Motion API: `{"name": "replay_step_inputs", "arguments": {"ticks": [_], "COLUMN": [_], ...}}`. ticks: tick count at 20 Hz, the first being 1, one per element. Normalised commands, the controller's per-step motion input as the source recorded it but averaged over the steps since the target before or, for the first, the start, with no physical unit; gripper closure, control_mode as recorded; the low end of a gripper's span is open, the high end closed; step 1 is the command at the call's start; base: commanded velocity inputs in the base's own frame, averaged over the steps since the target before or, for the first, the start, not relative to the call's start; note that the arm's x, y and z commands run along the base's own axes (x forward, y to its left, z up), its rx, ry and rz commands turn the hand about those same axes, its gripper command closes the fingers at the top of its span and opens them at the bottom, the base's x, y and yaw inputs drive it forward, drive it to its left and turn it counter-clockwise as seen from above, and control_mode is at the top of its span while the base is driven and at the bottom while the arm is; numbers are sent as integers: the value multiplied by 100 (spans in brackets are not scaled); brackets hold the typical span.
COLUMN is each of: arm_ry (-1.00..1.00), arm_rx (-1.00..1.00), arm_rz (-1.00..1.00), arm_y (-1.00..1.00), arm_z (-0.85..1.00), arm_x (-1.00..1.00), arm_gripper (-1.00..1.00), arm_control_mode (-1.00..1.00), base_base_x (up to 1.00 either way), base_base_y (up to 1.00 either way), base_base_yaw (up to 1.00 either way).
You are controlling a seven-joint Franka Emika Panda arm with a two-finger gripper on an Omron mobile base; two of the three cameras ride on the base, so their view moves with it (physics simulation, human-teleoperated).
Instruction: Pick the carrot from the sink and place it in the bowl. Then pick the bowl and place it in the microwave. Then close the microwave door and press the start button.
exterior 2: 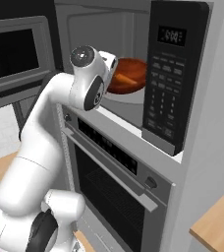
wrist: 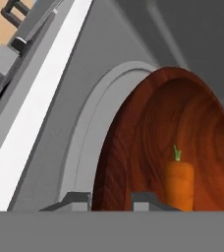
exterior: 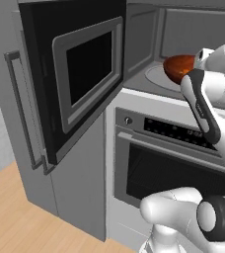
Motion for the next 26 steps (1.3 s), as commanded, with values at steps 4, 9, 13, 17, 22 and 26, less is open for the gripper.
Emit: {"name": "replay_step_inputs", "arguments": {"ticks": [4,9,13,17,22,26], "arm_ry": [2,0,-6,-28,-30,-9], "arm_rx": [0,0,0,0,0,0], "arm_rz": [-1,0,0,0,2,9], "arm_y": [-22,-6,0,3,15,20], "arm_z": [-31,-15,-1,0,0,27], "arm_x": [37,46,23,3,-40,-100], "arm_gripper": [100,-100,-100,-100,-100,-100], "arm_control_mode": [-100,-100,-100,-100,-100,-100], "base_base_x": [0,0,0,0,0,0], "base_base_y": [0,0,0,0,0,0], "base_base_yaw": [0,0,0,0,0,0]}}
